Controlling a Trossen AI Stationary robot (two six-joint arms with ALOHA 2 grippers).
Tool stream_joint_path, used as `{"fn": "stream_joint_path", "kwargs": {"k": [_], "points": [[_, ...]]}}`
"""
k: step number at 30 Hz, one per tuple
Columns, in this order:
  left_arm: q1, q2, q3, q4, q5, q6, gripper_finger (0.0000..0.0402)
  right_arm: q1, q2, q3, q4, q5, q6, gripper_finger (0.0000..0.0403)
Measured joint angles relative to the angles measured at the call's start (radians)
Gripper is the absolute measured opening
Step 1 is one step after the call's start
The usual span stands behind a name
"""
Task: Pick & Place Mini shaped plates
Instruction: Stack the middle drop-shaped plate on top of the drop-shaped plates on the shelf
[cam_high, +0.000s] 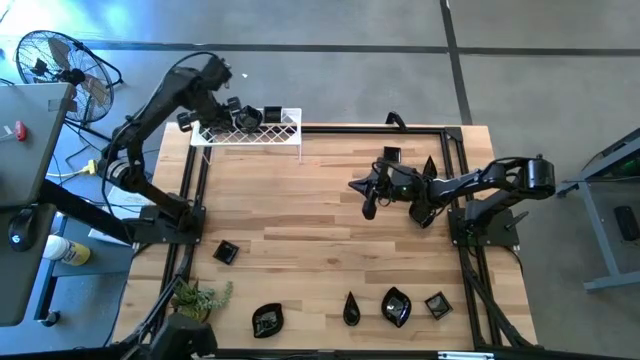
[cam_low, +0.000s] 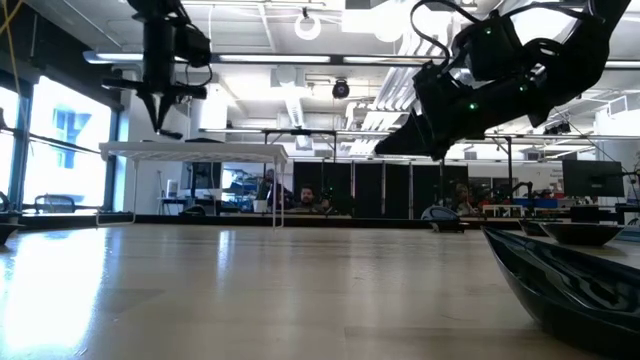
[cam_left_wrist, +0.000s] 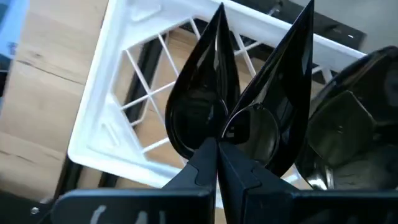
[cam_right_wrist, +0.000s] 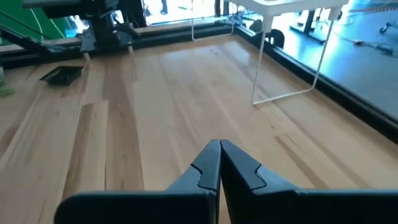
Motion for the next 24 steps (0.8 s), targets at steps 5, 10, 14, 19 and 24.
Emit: {"fn": "stream_joint_path", "kwargs": {"k": [5,10,14,19,24], "points": [[0.006,0.021,0.0,-0.003,-0.072,-0.041,0.0,0.008,0.0,0.0,0.003,-0.003,-0.014,0.0006],[0.003,0.028,-0.001,0.0,-0.099,-0.062,0.0,0.007,0.0,0.0,0.003,-0.003,-0.015,0.0002],[-0.003,0.041,-0.002,-0.009,-0.124,-0.072,0.0,0.008,0.0,0.0,0.004,-0.003,-0.018,0.0003],[-0.004,0.046,-0.002,-0.016,-0.128,-0.073,0.0005,0.008,0.0,0.0,0.003,-0.003,-0.018,0.0008],[-0.011,0.047,-0.002,-0.019,-0.127,-0.07,0.003,0.008,0.0,0.0,0.003,-0.004,-0.018,0.0006]]}}
